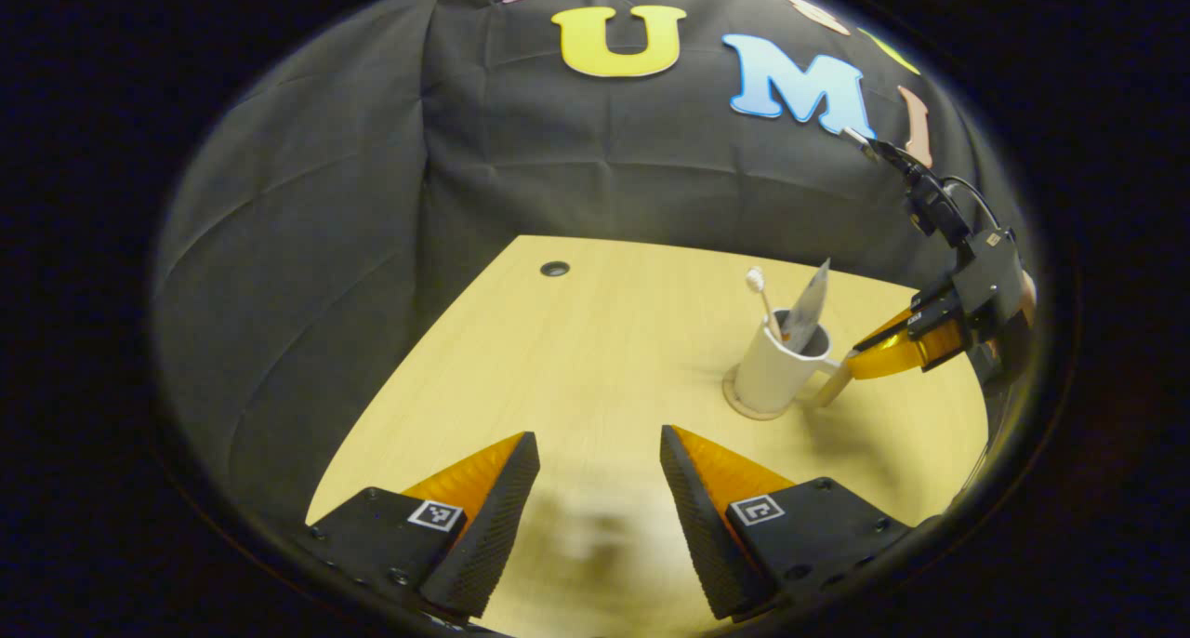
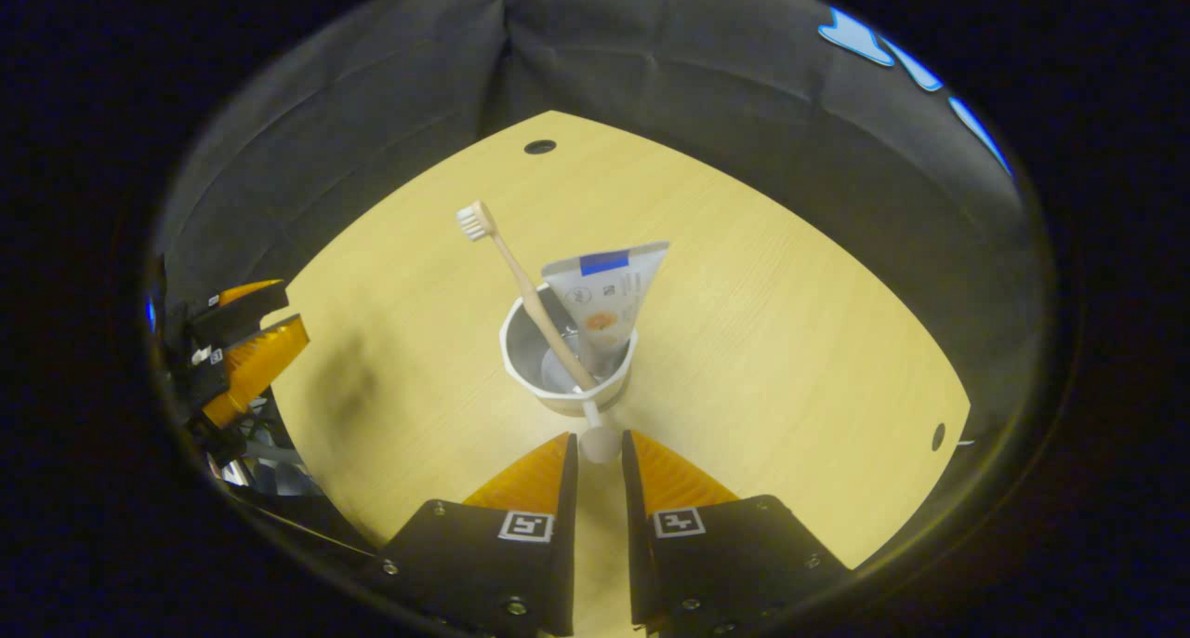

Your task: Put the toothbrush and toothpaste on the desktop into the cup, then pick up the cup and place it on the coaster on the desktop.

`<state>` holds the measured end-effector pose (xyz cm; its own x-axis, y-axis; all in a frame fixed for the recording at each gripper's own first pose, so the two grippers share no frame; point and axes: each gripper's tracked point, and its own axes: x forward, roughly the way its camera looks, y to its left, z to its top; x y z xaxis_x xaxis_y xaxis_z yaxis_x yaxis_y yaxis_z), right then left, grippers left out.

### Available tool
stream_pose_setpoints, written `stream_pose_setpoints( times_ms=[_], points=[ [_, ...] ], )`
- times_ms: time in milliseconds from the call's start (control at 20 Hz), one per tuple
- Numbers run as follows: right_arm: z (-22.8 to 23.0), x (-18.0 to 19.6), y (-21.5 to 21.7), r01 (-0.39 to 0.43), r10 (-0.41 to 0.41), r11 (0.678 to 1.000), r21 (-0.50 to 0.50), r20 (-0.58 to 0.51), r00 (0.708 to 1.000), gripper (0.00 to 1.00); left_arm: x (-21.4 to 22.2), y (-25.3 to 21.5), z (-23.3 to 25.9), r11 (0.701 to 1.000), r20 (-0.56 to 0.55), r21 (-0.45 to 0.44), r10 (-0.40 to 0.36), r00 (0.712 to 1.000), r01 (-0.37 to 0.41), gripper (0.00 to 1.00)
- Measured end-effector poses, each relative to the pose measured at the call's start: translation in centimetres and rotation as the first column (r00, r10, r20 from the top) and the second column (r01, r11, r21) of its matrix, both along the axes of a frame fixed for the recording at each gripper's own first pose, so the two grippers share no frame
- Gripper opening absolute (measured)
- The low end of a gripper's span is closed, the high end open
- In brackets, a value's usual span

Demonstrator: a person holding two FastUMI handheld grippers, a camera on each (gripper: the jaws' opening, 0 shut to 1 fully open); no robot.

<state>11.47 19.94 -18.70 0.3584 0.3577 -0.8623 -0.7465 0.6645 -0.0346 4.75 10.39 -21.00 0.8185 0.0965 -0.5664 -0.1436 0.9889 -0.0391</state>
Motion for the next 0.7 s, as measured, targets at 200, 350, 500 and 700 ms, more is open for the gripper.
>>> stream_pose_setpoints(
  times_ms=[200,350,500,700],
  points=[
    [2.3,-0.9,-2.2,0.080,-0.083,0.995,0.065,0.053,0.995,0.22,1.7,-3.6,2.1,0.997,0.046,0.011,-0.072,0.996,0.071,0.89],
    [3.7,-1.9,-4.1,0.159,-0.171,0.979,0.124,0.100,0.980,0.22,2.6,-6.4,4.9,0.993,0.103,0.016,-0.121,0.987,0.120,0.89],
    [5.4,-2.6,-5.8,0.242,-0.276,0.946,0.214,0.149,0.949,0.22,3.3,-8.2,6.9,0.988,0.169,0.030,-0.157,0.973,0.154,0.89],
    [9.1,-3.2,-8.3,0.320,-0.408,0.888,0.330,0.247,0.879,0.22,3.6,-10.1,10.3,0.977,0.239,0.075,-0.212,0.948,0.200,0.91]
  ],
)
